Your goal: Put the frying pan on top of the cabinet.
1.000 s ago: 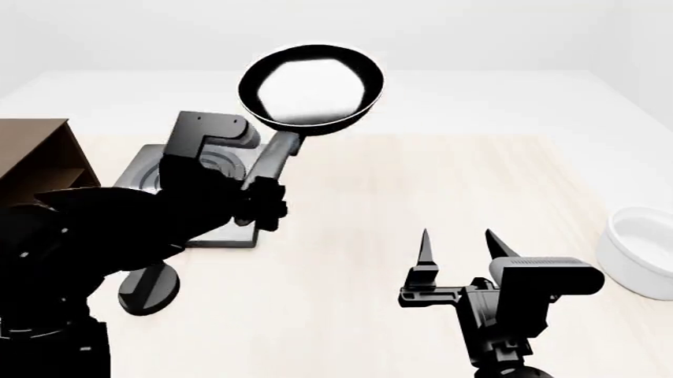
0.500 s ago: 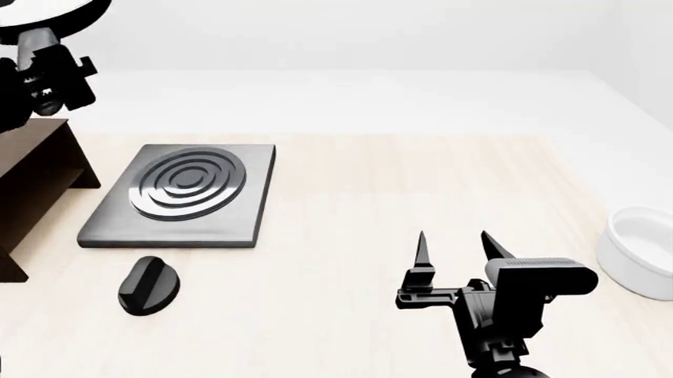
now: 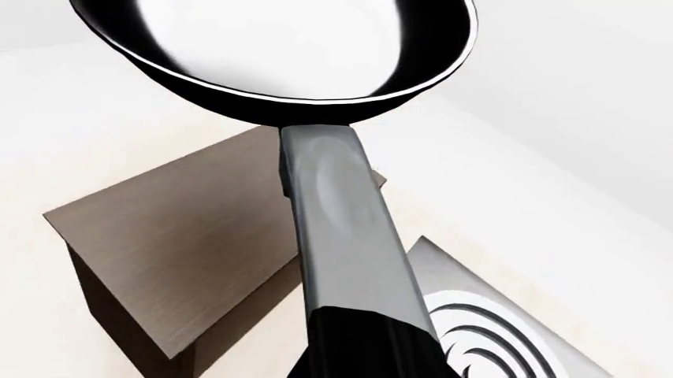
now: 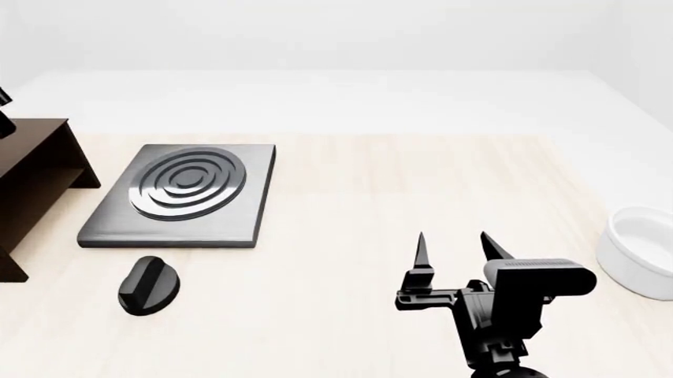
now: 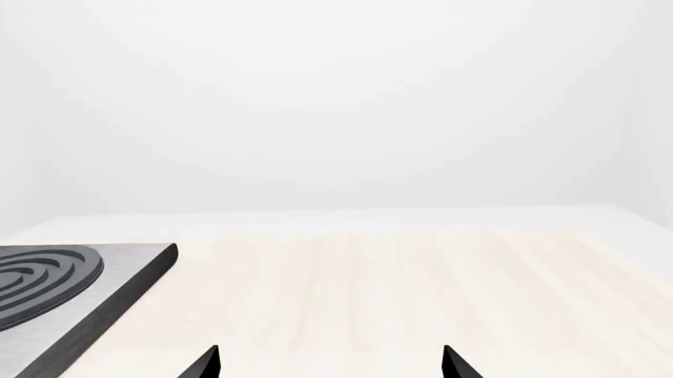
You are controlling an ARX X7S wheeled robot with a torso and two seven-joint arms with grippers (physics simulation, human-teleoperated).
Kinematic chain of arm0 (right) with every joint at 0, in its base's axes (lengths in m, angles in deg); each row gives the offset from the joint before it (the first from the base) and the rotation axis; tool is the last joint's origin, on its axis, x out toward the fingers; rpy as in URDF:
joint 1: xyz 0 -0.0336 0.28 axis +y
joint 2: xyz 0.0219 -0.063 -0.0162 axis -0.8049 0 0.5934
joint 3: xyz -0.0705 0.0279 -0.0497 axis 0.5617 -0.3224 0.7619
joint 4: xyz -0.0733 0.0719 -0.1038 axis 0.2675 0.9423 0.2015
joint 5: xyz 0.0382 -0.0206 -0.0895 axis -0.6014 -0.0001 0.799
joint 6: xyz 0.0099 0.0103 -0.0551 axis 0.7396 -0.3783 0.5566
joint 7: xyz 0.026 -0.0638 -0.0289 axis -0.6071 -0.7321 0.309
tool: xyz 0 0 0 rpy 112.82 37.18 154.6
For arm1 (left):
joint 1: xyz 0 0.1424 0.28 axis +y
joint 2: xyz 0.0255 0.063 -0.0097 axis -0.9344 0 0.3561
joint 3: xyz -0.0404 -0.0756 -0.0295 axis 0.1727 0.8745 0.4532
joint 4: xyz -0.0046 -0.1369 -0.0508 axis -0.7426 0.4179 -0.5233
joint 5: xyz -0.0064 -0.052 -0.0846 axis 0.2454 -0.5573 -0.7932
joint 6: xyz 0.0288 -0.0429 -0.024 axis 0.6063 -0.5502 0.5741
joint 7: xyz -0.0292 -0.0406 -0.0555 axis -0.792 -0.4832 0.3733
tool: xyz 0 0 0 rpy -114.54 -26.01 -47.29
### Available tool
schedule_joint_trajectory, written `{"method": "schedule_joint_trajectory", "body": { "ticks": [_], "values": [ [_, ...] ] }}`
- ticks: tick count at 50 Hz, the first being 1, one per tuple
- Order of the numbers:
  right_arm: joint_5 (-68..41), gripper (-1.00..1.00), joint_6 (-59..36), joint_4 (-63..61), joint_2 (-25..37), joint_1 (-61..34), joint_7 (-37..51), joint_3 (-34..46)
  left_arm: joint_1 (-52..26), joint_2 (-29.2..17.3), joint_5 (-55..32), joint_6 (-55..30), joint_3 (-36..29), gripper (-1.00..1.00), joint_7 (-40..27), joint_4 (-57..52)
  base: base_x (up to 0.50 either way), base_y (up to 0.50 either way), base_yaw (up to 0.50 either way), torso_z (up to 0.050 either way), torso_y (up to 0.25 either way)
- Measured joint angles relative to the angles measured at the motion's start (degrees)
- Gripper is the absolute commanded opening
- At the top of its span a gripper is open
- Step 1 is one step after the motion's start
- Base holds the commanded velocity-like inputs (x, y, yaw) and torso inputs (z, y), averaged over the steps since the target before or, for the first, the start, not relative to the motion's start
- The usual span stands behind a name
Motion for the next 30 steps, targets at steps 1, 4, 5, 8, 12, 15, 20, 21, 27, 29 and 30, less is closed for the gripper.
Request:
{"method": "schedule_joint_trajectory", "body": {
  "ticks": [1, 4, 5, 8, 12, 15, 20, 21, 27, 29, 30],
  "values": [
    [-0.01, 1.0, -0.09, -0.07, 0.02, -0.05, 0.05, 0.05, 0.33, 0.0, 0.05, 0.32, 0.15, -1.0, 0.12, 0.31, 0.0, 0.0, 0.0, 0.0, 0.0],
    [-0.04, 1.0, -0.3, -0.28, 0.09, -0.18, 0.17, 0.19, 1.2, 0.03, 0.06, 1.33, 0.65, -1.0, 0.57, 1.24, 0.0, 0.0, 0.0, 0.0, 0.0],
    [-0.05, 1.0, -0.35, -0.33, 0.12, -0.21, 0.21, 0.24, 1.48, 0.05, 0.03, 1.67, 0.82, -1.0, 0.73, 1.56, 0.0, 0.0, 0.0, 0.0, 0.011],
    [-0.08, 1.0, -0.49, -0.45, 0.17, -0.3, 0.32, 0.36, 2.36, 0.16, -0.07, 2.76, 1.34, -1.0, 1.27, 2.55, 0.0, 0.0, 0.0, 0.0, 0.0],
    [-0.13, 1.0, -0.65, -0.62, 0.26, -0.38, 0.44, 0.52, 3.51, 0.34, -0.18, 4.3, 2.09, -1.0, 2.0, 3.96, 0.0, 0.0, 0.0, 0.0, 0.003],
    [-0.16, 1.0, -0.76, -0.75, 0.35, -0.41, 0.54, 0.63, 4.31, 0.46, -0.17, 5.37, 2.59, -1.0, 2.53, 5.0, 0.0, 0.0, 0.0, 0.0, 0.003],
    [-0.22, 1.0, -0.9, -0.98, 0.49, -0.43, 0.71, 0.74, 5.61, 0.65, -0.15, 7.13, 3.44, -1.0, 2.97, 6.52, 0.0, 0.0, 0.0, 0.0, 0.002],
    [-0.22, 1.0, -0.91, -1.01, 0.52, -0.42, 0.74, 0.77, 5.88, 0.69, -0.14, 7.57, 3.63, -1.0, 2.97, 6.83, 0.0, 0.0, 0.0, 0.01, 0.0],
    [-0.26, 1.0, -0.91, -1.18, 0.71, -0.28, 0.93, 0.85, 7.18, 0.74, 0.58, 10.09, 4.78, -1.0, 3.04, 8.77, 0.0, 0.0, 0.0, 0.0, 0.002],
    [-0.29, 1.0, -0.89, -1.23, 0.77, -0.22, 0.99, 0.85, 7.51, 0.76, 0.98, 10.9, 5.08, -1.0, 3.11, 9.5, 0.0, 0.0, 0.0, 0.0, 0.0],
    [-0.3, 1.0, -0.89, -1.25, 0.8, -0.19, 1.03, 0.85, 7.64, 0.77, 1.19, 11.27, 5.2, -1.0, 3.18, 9.91, 0.0, 0.0, 0.0, 0.0, 0.0]
  ]
}}
